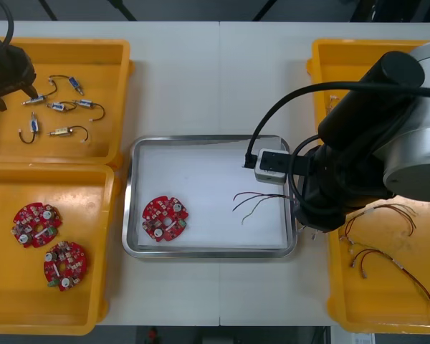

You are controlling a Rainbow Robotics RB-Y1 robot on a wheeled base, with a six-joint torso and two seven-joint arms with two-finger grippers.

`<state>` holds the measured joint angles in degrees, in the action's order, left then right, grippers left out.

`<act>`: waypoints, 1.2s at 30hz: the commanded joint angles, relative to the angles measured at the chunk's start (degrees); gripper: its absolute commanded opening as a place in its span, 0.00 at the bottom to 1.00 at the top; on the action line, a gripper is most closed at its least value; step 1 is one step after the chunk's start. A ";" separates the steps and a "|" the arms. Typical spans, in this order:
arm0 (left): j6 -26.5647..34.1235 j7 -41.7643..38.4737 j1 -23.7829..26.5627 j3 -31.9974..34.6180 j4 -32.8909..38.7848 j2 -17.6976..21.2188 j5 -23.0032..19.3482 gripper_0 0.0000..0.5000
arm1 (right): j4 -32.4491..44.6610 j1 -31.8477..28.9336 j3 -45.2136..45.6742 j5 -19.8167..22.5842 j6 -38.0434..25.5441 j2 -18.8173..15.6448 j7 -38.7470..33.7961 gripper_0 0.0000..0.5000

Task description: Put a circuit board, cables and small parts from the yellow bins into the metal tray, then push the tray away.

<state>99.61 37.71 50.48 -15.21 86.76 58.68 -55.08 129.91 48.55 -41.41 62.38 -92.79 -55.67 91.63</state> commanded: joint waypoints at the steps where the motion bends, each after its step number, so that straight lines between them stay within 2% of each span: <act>1: -2.93 -4.14 6.03 1.68 -8.19 2.84 1.03 1.00 | -0.27 2.17 -4.82 -3.05 2.79 2.94 2.76 0.00; 9: -9.25 -6.51 12.36 1.68 -24.71 1.88 0.94 1.00 | -5.63 3.04 -10.89 -9.29 5.51 8.48 3.90 0.00; 13: -14.09 -18.46 15.43 1.68 -31.66 0.12 1.64 1.00 | -9.06 4.01 -14.49 -12.10 8.41 10.94 4.43 0.00; 19: -16.46 -26.90 18.16 1.68 -37.19 -3.31 6.30 1.00 | -12.75 4.36 -17.83 -16.32 11.40 13.93 4.78 0.00; 26: -20.94 -38.50 19.48 1.59 -42.20 -7.88 11.84 1.00 | -15.30 4.36 -21.17 -20.28 14.74 14.98 5.22 0.00; 29: -25.87 -45.18 19.48 1.59 -45.01 -9.46 13.07 1.00 | -15.92 4.36 -22.05 -21.33 15.35 15.24 5.22 0.00; 33: -31.58 -49.31 19.57 -0.52 -47.30 -10.25 13.24 1.00 | -15.92 4.36 -22.05 -21.33 15.35 15.33 5.22 0.01; 34: -33.07 -50.54 19.48 -1.57 -47.74 -10.43 13.33 1.00 | -15.92 4.36 -22.05 -21.33 15.35 15.33 5.14 0.03; 36: -34.83 -52.48 19.48 -2.72 -48.44 -10.69 13.24 1.00 | -15.92 4.36 -22.14 -21.07 15.35 15.33 4.96 0.17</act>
<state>67.36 -6.78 66.69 -15.49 38.85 48.26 -42.47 113.73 50.97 -62.87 41.49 -77.96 -41.38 94.94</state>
